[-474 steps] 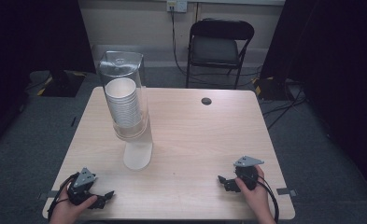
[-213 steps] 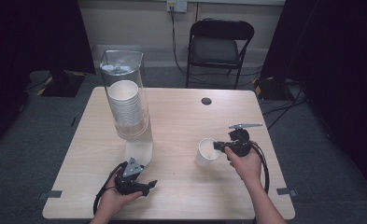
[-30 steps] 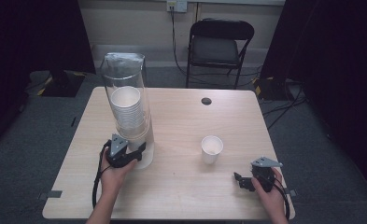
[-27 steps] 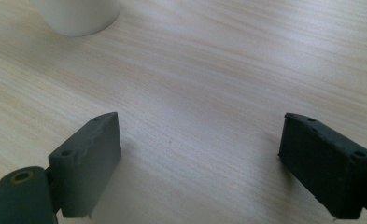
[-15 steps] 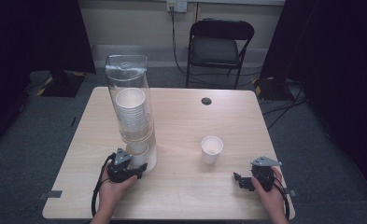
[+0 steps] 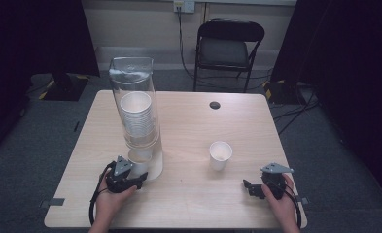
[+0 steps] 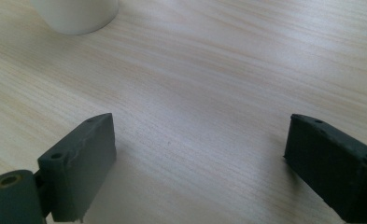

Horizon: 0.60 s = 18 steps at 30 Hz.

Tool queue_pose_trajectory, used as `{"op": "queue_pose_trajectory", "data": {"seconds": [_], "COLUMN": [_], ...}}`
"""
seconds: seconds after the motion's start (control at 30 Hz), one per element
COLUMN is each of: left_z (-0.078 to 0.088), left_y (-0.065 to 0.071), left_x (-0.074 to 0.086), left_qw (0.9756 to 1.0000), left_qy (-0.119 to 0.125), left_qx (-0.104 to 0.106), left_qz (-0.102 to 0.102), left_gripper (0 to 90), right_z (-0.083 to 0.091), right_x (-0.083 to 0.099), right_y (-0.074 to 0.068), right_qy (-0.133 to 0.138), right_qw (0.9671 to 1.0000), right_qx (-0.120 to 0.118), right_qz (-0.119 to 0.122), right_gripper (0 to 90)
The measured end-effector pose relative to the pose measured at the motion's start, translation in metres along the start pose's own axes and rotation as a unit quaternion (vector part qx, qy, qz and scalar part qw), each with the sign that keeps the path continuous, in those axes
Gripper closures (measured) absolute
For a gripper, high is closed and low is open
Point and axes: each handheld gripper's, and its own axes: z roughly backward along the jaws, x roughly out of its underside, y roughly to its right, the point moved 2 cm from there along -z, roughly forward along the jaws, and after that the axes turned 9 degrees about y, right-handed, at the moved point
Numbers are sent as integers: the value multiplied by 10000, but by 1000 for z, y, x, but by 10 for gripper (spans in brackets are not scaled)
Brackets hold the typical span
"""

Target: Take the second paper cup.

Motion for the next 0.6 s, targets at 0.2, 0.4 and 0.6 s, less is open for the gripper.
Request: {"op": "queue_pose_trajectory", "data": {"seconds": [0.2, 0.4, 0.6], "left_z": [11, 26, 33], "left_y": [-9, -25, -35], "left_x": [6, 16, 21], "left_qw": [9999, 9995, 9988], "left_qy": [-99, -143, -87], "left_qx": [-96, -257, -416], "left_qz": [-38, 107, 236], "left_gripper": [355, 354, 352], "right_z": [0, 0, 0], "right_x": [0, 0, 0], "right_y": [0, 0, 0], "right_qy": [-1, -1, 0], "right_qw": [10000, 10000, 10000], "right_qx": [0, 0, 0], "right_qz": [-1, 0, 0], "right_gripper": [82, 82, 82]}}
